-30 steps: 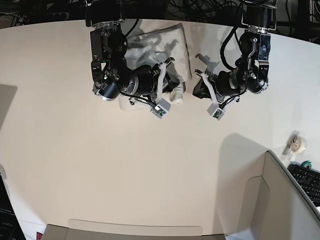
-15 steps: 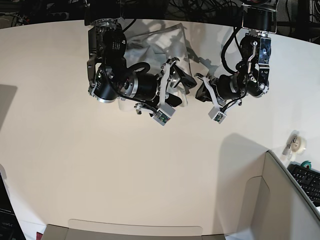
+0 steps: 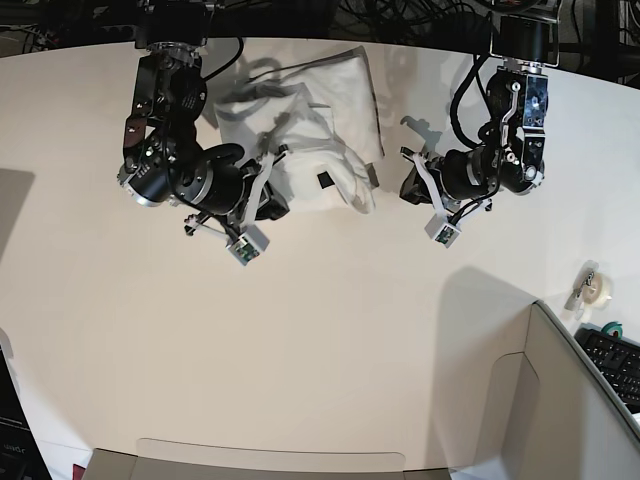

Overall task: Layout the t-shirt on the table in an organized manner, then fold the t-shirt properly
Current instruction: 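Pull the fabric flap with the right gripper away from the left gripper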

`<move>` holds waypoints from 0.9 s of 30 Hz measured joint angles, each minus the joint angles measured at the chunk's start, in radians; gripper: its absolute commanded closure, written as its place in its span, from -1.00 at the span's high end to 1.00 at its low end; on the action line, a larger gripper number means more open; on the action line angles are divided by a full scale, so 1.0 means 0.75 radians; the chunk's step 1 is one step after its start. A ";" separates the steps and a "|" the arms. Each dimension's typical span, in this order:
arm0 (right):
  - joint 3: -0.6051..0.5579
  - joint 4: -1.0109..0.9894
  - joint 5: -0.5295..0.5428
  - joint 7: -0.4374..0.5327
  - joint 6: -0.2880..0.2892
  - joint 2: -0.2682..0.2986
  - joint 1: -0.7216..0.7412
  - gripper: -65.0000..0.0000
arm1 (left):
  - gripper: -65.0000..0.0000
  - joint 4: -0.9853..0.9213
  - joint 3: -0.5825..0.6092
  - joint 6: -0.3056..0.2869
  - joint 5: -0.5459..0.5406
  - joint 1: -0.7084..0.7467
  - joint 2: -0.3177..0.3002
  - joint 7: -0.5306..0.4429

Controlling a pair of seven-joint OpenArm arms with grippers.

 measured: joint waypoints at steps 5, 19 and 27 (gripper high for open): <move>-0.175 0.000 -0.002 -0.004 0.000 0.037 -0.047 -1.00 | -0.99 0.000 0.000 -0.001 0.004 0.002 0.000 -0.001; -0.441 0.104 0.222 -0.020 -0.001 0.184 -0.065 -1.00 | -0.99 -0.001 0.000 0.000 0.006 -0.006 0.000 0.004; -0.403 0.102 0.322 -0.020 0.000 0.165 -0.016 -1.00 | -0.99 -0.030 -0.003 -0.005 -0.009 -0.013 0.001 -0.010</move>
